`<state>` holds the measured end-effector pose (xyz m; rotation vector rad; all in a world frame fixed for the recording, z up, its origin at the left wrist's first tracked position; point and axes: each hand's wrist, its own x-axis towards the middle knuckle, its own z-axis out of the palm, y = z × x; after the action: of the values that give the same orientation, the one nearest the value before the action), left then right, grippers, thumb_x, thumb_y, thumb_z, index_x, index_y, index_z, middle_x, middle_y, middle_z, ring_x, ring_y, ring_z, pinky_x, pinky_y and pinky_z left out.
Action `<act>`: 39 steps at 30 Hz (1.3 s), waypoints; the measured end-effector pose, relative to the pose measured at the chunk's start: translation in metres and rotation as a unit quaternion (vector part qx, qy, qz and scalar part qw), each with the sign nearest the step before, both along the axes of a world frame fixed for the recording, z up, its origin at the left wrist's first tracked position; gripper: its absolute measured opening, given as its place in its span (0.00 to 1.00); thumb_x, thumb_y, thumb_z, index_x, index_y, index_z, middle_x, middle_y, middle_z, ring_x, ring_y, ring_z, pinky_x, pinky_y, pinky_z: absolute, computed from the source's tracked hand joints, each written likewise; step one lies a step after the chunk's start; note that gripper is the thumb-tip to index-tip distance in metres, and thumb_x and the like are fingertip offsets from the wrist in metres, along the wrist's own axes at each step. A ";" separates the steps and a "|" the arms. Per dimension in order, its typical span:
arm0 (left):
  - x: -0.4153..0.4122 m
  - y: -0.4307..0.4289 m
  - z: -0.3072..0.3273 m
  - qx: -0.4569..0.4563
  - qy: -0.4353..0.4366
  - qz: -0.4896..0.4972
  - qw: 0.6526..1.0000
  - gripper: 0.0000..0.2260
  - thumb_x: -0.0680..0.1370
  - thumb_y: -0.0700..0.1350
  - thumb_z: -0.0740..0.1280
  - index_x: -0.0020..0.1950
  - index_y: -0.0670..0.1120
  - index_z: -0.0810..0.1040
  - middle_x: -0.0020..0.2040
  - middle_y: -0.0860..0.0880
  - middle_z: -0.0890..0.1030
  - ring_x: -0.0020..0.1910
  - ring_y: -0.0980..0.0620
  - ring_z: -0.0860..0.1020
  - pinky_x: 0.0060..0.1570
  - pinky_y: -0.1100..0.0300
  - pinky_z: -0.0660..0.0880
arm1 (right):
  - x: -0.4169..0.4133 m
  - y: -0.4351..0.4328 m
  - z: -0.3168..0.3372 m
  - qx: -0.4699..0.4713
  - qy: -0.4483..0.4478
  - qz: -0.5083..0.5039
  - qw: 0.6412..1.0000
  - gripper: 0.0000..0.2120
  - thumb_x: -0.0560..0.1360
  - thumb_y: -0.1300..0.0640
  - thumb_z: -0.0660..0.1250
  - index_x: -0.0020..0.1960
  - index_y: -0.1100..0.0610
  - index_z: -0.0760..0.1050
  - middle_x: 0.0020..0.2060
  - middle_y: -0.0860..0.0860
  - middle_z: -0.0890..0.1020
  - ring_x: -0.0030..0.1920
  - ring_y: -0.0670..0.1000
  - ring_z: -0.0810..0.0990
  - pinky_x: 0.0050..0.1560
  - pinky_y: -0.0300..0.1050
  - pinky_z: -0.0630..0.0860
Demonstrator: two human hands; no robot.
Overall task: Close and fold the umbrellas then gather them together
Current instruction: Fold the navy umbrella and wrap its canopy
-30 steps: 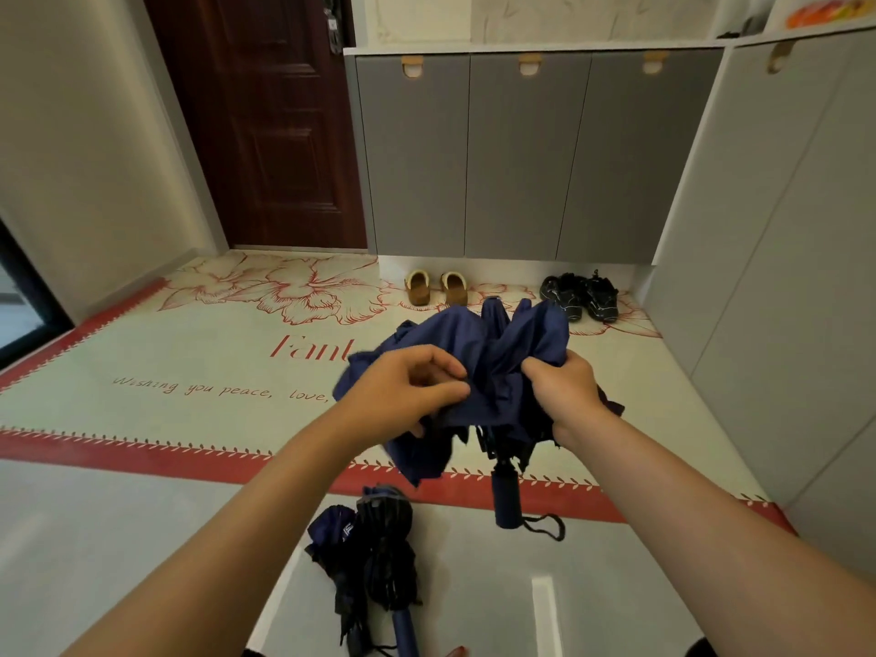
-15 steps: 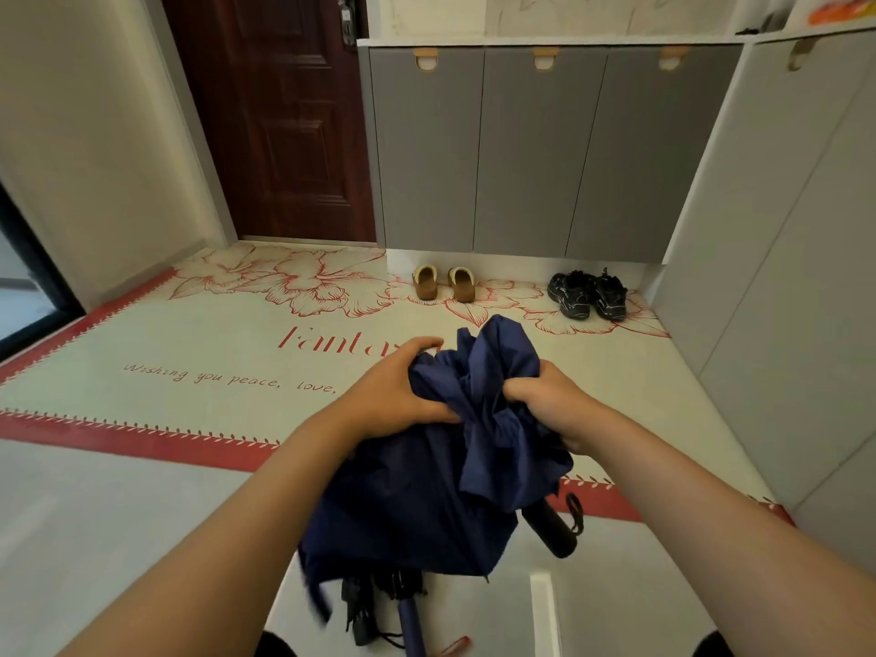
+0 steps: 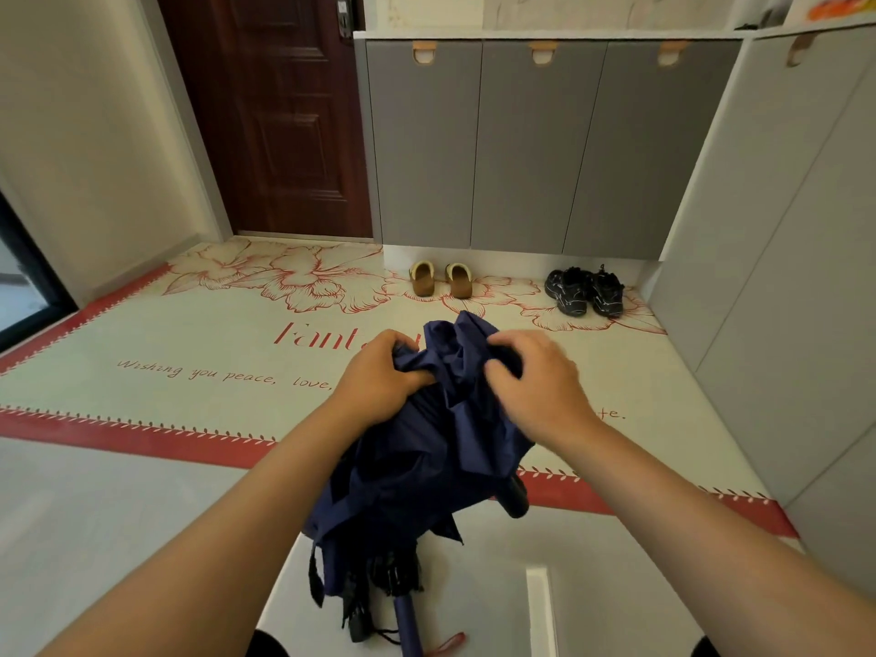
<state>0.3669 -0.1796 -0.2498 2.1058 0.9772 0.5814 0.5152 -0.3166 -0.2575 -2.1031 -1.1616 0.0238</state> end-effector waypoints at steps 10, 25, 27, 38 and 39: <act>0.007 -0.022 0.004 -0.071 -0.046 -0.078 0.993 0.16 0.73 0.47 0.76 0.58 0.49 0.75 0.49 0.50 0.82 0.47 0.52 0.82 0.49 0.53 0.81 | -0.020 0.004 -0.023 -0.149 0.097 0.119 0.977 0.50 0.60 0.45 0.79 0.75 0.48 0.57 0.59 0.47 0.77 0.56 0.51 0.80 0.56 0.51 0.79; -0.022 0.006 0.012 0.187 0.239 -0.105 0.947 0.35 0.71 0.55 0.74 0.75 0.62 0.63 0.67 0.54 0.77 0.63 0.48 0.76 0.61 0.50 0.75 | 0.018 0.000 -0.011 -0.002 0.294 0.030 0.955 0.22 0.70 0.63 0.74 0.59 0.50 0.72 0.51 0.49 0.81 0.51 0.52 0.80 0.50 0.47 0.75; -0.023 0.011 0.014 0.281 0.226 -0.003 0.933 0.28 0.73 0.57 0.72 0.72 0.59 0.70 0.64 0.55 0.80 0.61 0.48 0.77 0.59 0.52 0.74 | 0.020 0.000 -0.011 0.001 0.313 0.026 0.949 0.21 0.70 0.63 0.74 0.59 0.51 0.73 0.51 0.50 0.82 0.50 0.53 0.81 0.49 0.48 0.77; 0.001 -0.046 0.025 0.374 0.021 -0.066 0.925 0.15 0.73 0.61 0.67 0.53 0.55 0.72 0.54 0.55 0.71 0.52 0.51 0.72 0.46 0.57 0.74 | 0.013 0.012 -0.010 0.064 0.336 -0.041 0.939 0.23 0.66 0.60 0.75 0.59 0.52 0.75 0.50 0.51 0.82 0.48 0.54 0.82 0.48 0.51 0.81; 0.004 -0.046 0.016 0.331 0.048 -0.059 0.941 0.22 0.71 0.66 0.67 0.59 0.55 0.72 0.60 0.53 0.70 0.59 0.50 0.70 0.54 0.55 0.73 | 0.012 0.012 -0.009 0.066 0.336 -0.042 0.939 0.23 0.65 0.60 0.74 0.58 0.52 0.75 0.49 0.52 0.83 0.48 0.54 0.82 0.49 0.53 0.82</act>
<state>0.3706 -0.2254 -0.2336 2.7849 0.7599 0.8371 0.5270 -0.3050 -0.2665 -1.7984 -0.6370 0.5640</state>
